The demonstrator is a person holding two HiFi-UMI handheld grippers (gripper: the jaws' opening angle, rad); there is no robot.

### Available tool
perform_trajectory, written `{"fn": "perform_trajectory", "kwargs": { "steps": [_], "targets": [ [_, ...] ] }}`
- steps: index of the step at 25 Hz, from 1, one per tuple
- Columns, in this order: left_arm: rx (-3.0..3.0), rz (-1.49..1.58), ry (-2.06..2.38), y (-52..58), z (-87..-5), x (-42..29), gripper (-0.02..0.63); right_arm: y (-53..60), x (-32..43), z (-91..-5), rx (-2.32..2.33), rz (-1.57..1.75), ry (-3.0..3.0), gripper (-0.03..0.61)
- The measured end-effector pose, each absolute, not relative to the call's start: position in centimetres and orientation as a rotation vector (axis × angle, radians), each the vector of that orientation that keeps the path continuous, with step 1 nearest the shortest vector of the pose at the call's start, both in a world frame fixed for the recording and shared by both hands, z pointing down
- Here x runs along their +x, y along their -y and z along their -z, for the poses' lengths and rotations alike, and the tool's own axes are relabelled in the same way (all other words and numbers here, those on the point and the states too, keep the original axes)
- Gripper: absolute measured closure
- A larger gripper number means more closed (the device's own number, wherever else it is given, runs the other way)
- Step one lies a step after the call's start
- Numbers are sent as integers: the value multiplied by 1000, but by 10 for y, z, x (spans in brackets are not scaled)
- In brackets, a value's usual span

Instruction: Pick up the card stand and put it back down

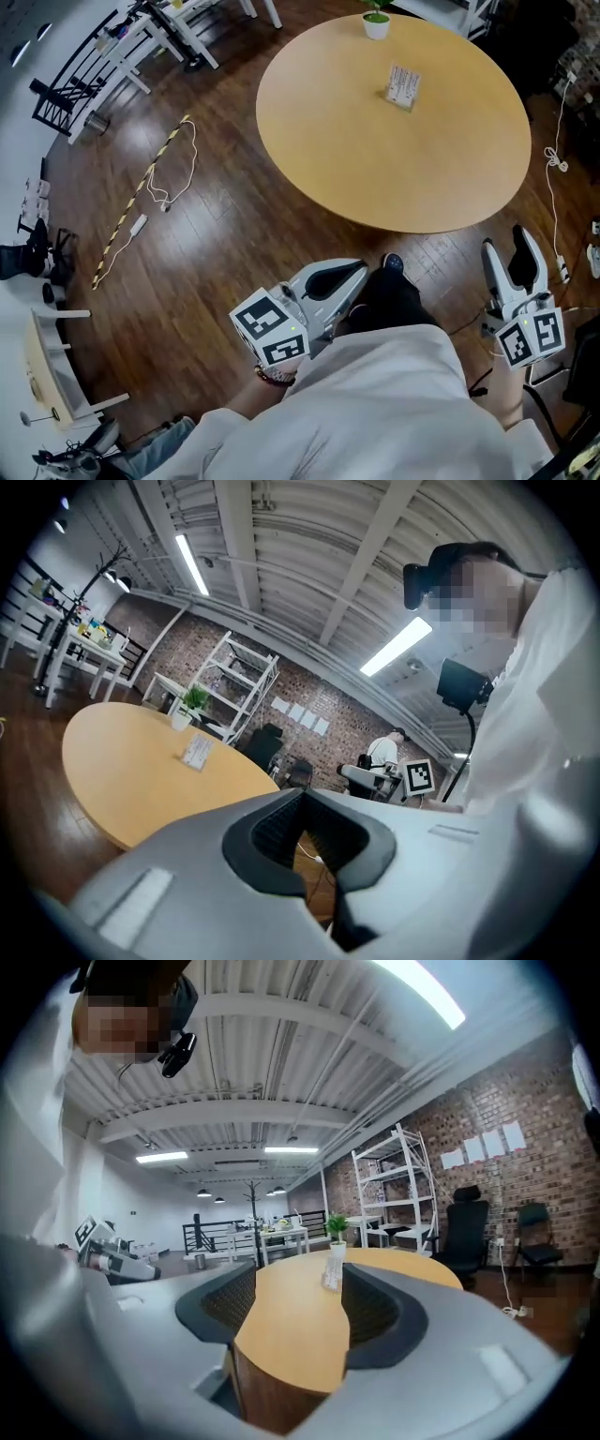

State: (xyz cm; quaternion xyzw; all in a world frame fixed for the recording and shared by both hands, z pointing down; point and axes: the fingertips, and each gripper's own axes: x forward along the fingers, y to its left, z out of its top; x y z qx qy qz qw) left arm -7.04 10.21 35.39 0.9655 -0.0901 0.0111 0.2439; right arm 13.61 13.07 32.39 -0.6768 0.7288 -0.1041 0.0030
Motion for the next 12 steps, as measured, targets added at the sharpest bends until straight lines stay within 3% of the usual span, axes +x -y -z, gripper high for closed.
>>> {"fn": "perform_trajectory", "kwargs": {
  "steps": [12],
  "targets": [
    [2725, 37, 205, -171, -298, -47, 632, -172, 81, -280, -1855, 200, -2444, 321]
  ]
}}
